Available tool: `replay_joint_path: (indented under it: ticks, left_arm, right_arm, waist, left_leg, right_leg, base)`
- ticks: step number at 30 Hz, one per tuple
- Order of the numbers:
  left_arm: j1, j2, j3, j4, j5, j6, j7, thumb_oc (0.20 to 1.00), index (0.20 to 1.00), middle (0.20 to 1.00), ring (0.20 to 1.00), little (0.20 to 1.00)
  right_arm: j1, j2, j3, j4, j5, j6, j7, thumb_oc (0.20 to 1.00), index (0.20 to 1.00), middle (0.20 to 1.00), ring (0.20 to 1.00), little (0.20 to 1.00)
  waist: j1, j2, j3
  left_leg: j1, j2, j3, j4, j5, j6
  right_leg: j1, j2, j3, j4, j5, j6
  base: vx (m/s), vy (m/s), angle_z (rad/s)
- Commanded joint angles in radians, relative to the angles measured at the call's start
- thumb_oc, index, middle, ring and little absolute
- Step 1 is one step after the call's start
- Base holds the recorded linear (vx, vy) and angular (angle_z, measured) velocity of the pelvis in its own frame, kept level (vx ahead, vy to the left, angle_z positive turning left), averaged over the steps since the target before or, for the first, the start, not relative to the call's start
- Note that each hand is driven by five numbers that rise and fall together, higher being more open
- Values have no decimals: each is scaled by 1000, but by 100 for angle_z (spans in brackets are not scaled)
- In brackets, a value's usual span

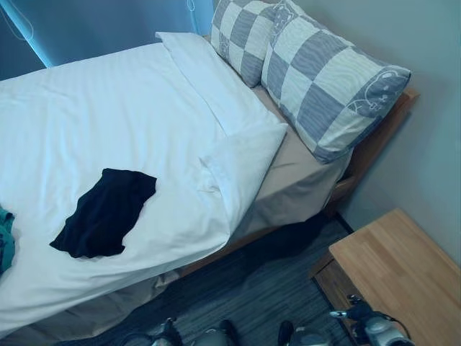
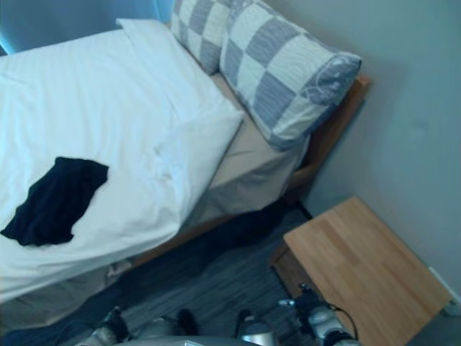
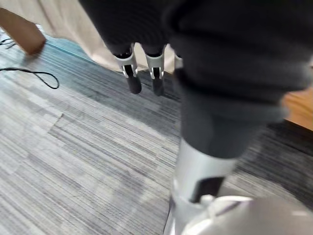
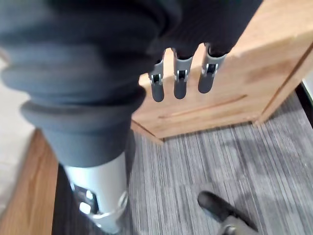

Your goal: Tidy up the quilt and then pick up the clothes from the bed and put them into the laundry hamper.

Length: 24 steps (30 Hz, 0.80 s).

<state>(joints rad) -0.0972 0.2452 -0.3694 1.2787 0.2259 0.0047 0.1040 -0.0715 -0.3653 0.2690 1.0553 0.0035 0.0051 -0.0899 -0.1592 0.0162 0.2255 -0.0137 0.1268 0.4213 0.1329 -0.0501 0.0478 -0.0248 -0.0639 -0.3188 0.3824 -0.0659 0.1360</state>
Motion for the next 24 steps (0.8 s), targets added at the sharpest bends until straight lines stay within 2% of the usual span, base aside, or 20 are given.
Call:
replay_joint_path:
  ticks: [1,2,4,5,7,8,12,13,15,16,17,19,24]
  left_arm:
    - [-31,52,-1,-98,38,-30,10,1000,1000,1000,1000,1000]
    - [-30,54,6,-108,41,-34,12,1000,1000,1000,1000,1000]
    - [-34,65,20,-100,34,-41,15,1000,1000,1000,1000,1000]
    - [-39,68,17,-91,36,-44,14,1000,1000,1000,1000,1000]
    - [-50,74,16,-60,51,-44,12,1000,1000,1000,1000,1000]
    - [-46,75,22,-43,62,-45,12,1000,1000,1000,1000,1000]
    - [-2,71,44,-24,67,-40,4,1000,1000,1000,1000,1000]
    - [18,61,31,-36,49,-50,6,1000,1000,1000,1000,1000]
    - [25,51,18,-44,47,-54,6,1000,1000,1000,1000,1000]
    - [26,38,-15,-59,46,-63,12,1000,1000,1000,1000,1000]
    - [26,38,-14,-59,47,-63,12,1000,1000,1000,1000,1000]
    - [19,31,-51,-82,27,-76,25,1000,1000,1000,1000,1000]
    - [-10,40,-86,-106,-5,-93,46,1000,1000,1000,1000,1000]
  right_arm:
    - [-73,-10,-27,-340,-6,-69,-49,1000,1000,1000,1000,1000]
    - [-65,-29,-38,-398,-24,-75,-60,1000,1000,1000,1000,1000]
    - [-68,-83,-53,-511,-64,-96,-82,1000,1000,1000,1000,1000]
    - [-79,-107,-59,-558,-77,-107,-88,1000,1000,1000,1000,1000]
    - [-106,-169,-65,-660,-118,-115,-87,1000,1000,1000,1000,1000]
    - [-127,-189,-66,-667,-119,-123,-86,1000,1000,1000,1000,1000]
    - [-255,-294,-37,-789,-179,-128,-76,1000,1000,1000,1000,1000]
    - [-371,-347,9,-810,-182,-132,-73,1000,1000,1000,1000,1000]
    - [-428,-358,38,-807,-177,-134,-69,1000,1000,1000,1000,1000]
    - [-584,-383,120,-791,-186,-136,-73,1000,1000,1000,1000,1000]
    - [-586,-383,122,-790,-185,-137,-73,1000,1000,1000,1000,1000]
    - [-771,-400,221,-769,-218,-135,-85,1000,1000,1000,1000,1000]
    - [-996,-395,330,-678,-266,-124,-120,1000,1000,1000,1000,1000]
  waist:
    - [21,-83,60]
    - [22,-80,65]
    - [20,-81,59]
    - [18,-82,52]
    - [21,-94,29]
    - [31,-101,19]
    - [66,-93,5]
    - [86,-84,12]
    - [90,-79,19]
    - [101,-68,38]
    - [100,-68,38]
    - [120,-52,74]
    - [137,-23,120]
  left_leg:
    - [133,-16,-20,-134,-17,-78]
    - [146,-20,-36,-151,-12,-78]
    - [149,-33,-73,-175,-10,-82]
    - [147,-38,-92,-186,-8,-88]
    - [139,-53,-146,-182,-15,-96]
    - [137,-55,-153,-177,-22,-98]
    - [139,-47,-150,-181,-10,-118]
    - [130,-38,-159,-186,4,-126]
    - [123,-33,-163,-190,12,-130]
    - [100,-26,-168,-199,32,-140]
    - [100,-26,-169,-199,32,-140]
    - [57,-15,-171,-215,61,-153]
    - [-9,-5,-189,-220,91,-165]
  right_leg:
    - [-155,-92,153,41,214,126]
    - [-161,-88,179,38,203,126]
    - [-125,-95,239,-84,158,123]
    - [-101,-96,269,-173,132,104]
    - [-55,-84,378,-343,107,68]
    - [-38,-86,405,-385,114,76]
    - [4,-82,373,-429,122,74]
    - [6,-75,357,-439,120,63]
    - [5,-72,347,-447,121,59]
    - [-8,-71,332,-460,128,56]
    - [-8,-71,331,-460,128,55]
    - [-49,-68,314,-467,141,55]
    - [-108,-65,293,-467,157,49]
  base:
    - [-65,-30,25]
    - [32,-14,13]
    - [65,-38,38]
    - [90,-112,52]
    - [135,-167,59]
    - [167,-177,103]
    - [122,-166,53]
    - [50,-132,2]
    - [4,-105,7]
    - [-18,-92,14]
    - [-49,-76,8]
    - [-71,-52,5]
    - [-43,-44,15]
